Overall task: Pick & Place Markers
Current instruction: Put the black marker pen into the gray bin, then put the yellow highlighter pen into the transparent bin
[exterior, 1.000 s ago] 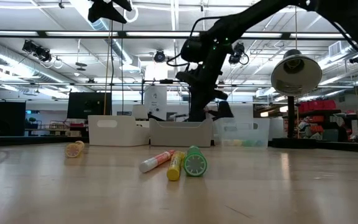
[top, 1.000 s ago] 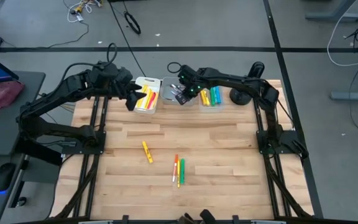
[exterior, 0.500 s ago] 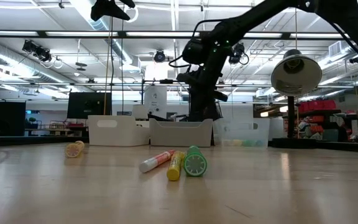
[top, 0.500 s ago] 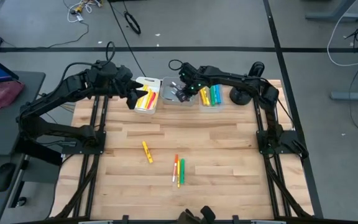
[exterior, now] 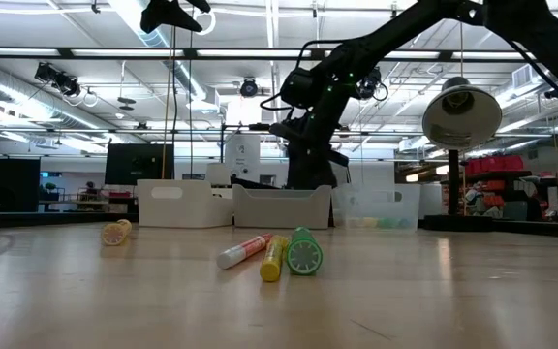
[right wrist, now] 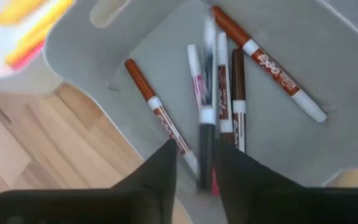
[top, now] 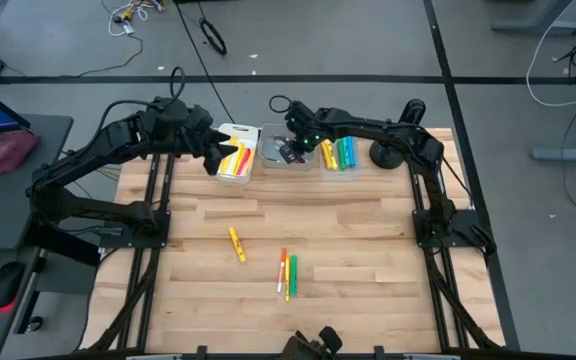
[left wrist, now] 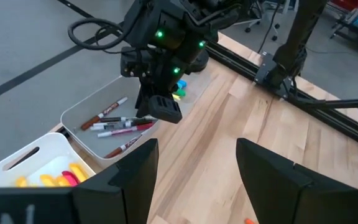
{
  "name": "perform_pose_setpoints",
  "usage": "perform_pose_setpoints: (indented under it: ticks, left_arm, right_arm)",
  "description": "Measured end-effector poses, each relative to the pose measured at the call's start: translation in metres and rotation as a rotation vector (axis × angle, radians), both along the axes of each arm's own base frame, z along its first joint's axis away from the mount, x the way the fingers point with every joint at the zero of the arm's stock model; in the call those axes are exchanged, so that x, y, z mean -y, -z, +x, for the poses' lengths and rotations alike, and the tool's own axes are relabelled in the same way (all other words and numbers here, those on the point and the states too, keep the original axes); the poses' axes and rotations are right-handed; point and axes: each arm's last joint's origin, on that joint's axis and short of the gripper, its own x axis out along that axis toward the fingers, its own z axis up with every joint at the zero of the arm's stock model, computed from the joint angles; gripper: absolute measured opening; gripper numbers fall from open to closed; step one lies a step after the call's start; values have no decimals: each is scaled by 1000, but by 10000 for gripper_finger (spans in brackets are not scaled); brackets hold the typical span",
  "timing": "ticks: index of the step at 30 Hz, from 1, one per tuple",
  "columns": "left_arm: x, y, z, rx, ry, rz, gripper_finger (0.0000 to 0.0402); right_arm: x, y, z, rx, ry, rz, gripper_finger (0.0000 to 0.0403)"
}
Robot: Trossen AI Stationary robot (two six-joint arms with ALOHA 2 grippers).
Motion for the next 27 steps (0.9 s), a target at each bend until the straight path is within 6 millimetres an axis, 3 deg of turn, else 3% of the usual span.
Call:
perform_pose_setpoints:
  ticks: [6, 11, 20, 27]
  left_arm:
    - [0, 0, 0, -5, 0, -2, 222]
    - [0, 1, 0, -4, -3, -7, 222]
    - [15, 9, -1, -101, 8, -53, 222]
    - [49, 20, -2, -218, -70, -94, 222]
  right_arm:
    - [-2, -4, -1, 2, -3, -2, 176]
    - [-26, -46, -7, 24, -33, -106, 178]
    - [-129, -148, -45, 57, -240, -379, 133]
    - [-201, -182, -88, -3, -246, -522, 102]
